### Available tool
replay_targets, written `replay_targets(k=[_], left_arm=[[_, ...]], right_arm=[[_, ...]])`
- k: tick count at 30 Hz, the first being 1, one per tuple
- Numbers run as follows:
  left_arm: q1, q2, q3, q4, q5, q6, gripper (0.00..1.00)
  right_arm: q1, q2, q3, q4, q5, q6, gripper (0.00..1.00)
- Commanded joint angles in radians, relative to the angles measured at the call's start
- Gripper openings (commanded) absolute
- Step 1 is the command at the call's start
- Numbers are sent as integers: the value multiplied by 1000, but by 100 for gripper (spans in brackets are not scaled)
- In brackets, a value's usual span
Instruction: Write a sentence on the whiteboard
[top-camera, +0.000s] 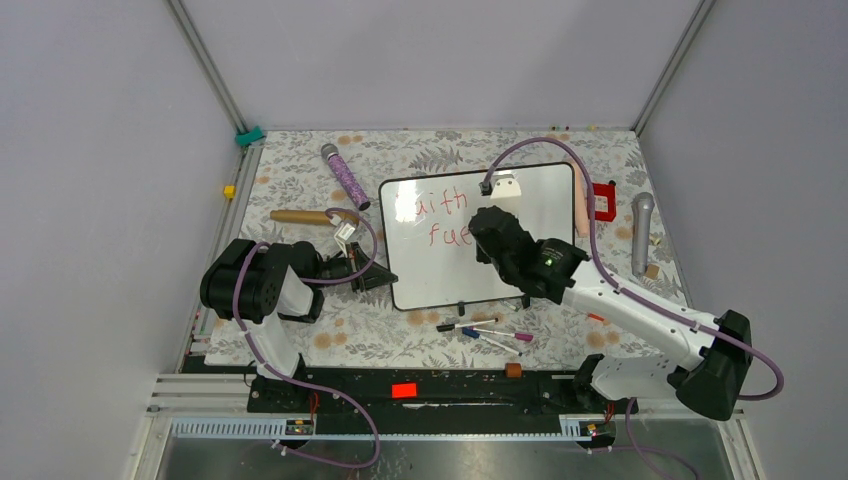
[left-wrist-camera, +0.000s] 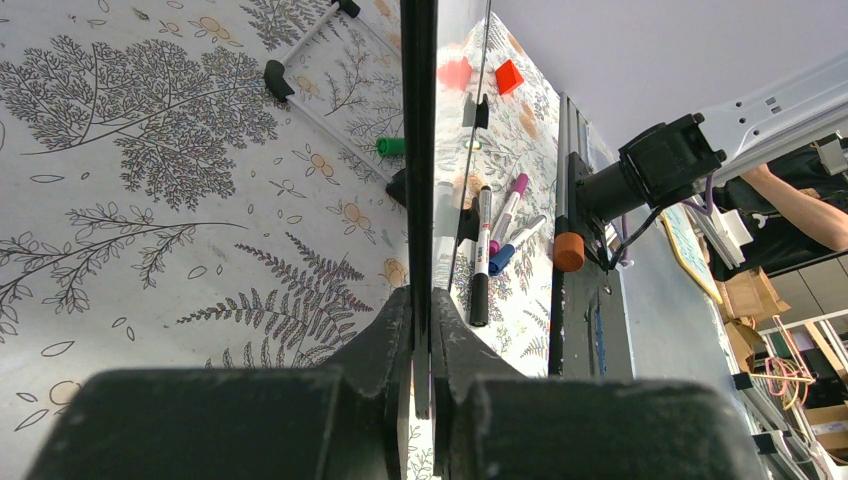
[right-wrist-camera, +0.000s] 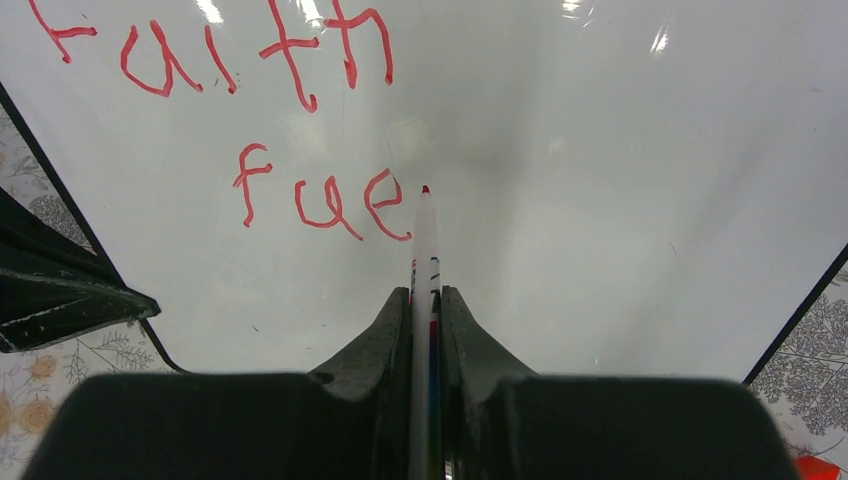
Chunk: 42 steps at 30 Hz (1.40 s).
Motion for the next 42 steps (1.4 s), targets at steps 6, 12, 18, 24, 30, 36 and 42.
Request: replay_targets(k=[6,12,18,24,30,36,42], left_arm=[[-2,0,20,71,26,18,0],[-3,0,18,70,28,18,0],[-2,1,19,70,28,16,0],[-4,7,24,70,30,12,0],[-3,15,28,70,31,7,0],[-3,17,31,70,30,6,0],[-3,18,30,70,31,7,0]], right_arm=[[-7,-39,-41,126,62,-8,0],[-7,-22,-56,150,35,-6,0],[-6,-43,-76,150,13,10,0],[-6,-62,-99,150,-1,-8,0],[-7,-55,-90,150,12,-43,0],[-6,-47,-92,170,-5,-47,0],[-7,-27,-76,187,1,-58,0]])
